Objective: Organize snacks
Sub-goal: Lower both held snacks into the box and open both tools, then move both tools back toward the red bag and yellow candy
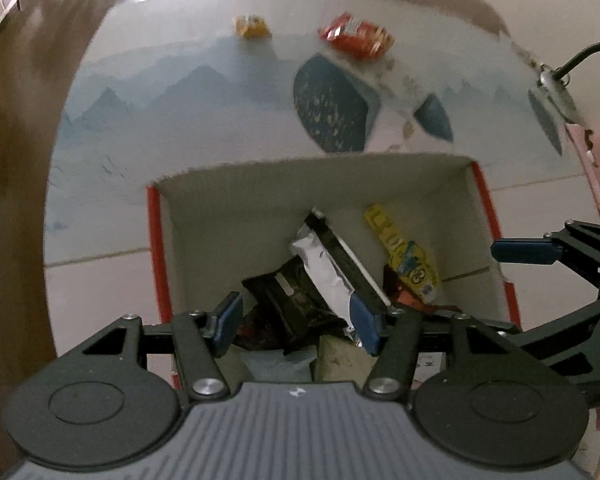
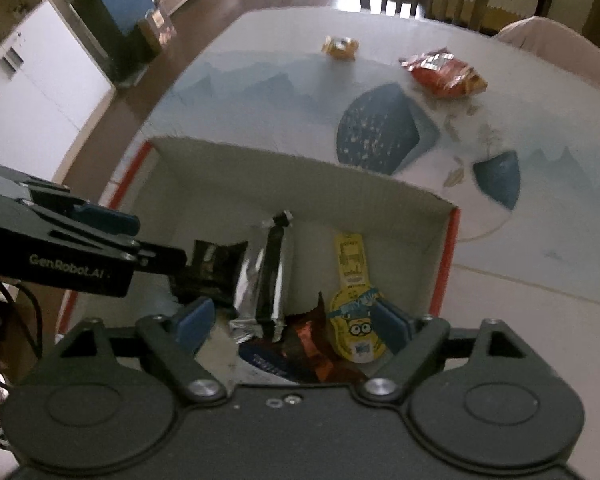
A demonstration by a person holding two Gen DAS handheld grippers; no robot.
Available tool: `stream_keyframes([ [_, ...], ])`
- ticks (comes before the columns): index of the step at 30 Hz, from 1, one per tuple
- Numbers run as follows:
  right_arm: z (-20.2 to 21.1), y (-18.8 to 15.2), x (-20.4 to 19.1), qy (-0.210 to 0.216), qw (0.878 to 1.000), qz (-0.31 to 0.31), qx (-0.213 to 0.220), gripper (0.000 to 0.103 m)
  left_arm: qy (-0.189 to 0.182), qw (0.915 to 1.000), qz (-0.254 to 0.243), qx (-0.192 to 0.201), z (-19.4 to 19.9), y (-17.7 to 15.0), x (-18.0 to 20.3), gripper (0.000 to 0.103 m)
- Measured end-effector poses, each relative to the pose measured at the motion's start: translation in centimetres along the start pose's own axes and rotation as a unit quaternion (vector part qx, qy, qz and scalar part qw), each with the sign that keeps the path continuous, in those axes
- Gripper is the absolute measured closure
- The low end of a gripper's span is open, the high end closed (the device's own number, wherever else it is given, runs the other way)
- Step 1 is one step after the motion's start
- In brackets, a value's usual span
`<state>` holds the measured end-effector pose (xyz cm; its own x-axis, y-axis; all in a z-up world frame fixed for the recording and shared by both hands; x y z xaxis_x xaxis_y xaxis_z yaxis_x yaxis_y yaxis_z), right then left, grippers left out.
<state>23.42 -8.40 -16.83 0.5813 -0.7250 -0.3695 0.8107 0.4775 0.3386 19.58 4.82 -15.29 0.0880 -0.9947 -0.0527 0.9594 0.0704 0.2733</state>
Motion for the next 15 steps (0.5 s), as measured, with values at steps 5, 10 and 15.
stream_keyframes([
  [5,2.7,0.5,-1.0,0.006,0.999,0.002,0.035,0.006,0.005,0.9994,0.0,0.035,2.8,0.4,-0.4,0.042],
  [10,4.8,1.7,-1.5,0.01,0.998,0.01,0.065,0.0,0.015,0.9976,-0.004,0.068,5.1,1.6,-1.0,0.037],
  [15,6.3,3.8,-0.5,0.017,0.996,0.004,0.087,0.0,0.021,0.9945,0.004,0.102,6.5,4.1,-1.4,0.033],
])
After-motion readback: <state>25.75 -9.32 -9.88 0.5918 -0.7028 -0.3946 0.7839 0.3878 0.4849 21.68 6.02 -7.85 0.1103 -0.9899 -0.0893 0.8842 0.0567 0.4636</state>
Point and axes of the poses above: each gripper's, at about its wrist camera, not at the fingertips, and z roughly against the way its jaws point, x to its right, y to its top, the point moved 8 cm from there along -z, roughly the way its jaws point, and after that the axes turned 14 degrees about y, right-handed, at the moved point
